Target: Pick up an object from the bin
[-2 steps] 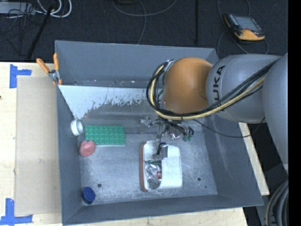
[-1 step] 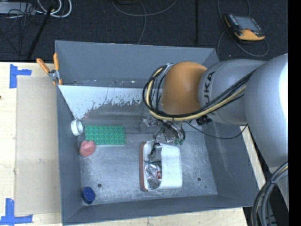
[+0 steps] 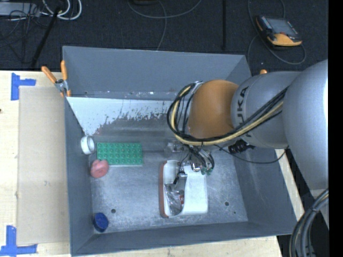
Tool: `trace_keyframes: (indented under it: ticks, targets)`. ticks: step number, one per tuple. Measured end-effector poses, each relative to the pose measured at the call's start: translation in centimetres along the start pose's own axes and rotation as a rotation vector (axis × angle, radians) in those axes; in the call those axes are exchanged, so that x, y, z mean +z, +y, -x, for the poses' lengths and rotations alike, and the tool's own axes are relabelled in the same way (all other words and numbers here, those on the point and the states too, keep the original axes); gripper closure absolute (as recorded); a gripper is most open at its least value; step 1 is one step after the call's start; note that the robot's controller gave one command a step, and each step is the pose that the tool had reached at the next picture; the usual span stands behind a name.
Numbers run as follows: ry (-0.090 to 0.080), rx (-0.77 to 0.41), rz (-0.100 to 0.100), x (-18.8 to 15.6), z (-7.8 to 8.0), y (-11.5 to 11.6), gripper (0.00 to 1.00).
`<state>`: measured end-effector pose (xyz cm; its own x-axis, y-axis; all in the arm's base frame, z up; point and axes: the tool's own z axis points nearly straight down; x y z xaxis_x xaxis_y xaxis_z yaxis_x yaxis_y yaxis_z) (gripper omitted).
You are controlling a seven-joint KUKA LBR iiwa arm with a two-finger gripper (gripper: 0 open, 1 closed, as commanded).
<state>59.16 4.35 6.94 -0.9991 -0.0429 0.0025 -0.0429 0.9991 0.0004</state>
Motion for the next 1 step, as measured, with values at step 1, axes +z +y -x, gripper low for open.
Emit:
trace_keyframes:
  ticks: [1]
  targets:
    - [-0.004, 0.002, 0.001, -0.07, 0.13, 0.05, 1.0]
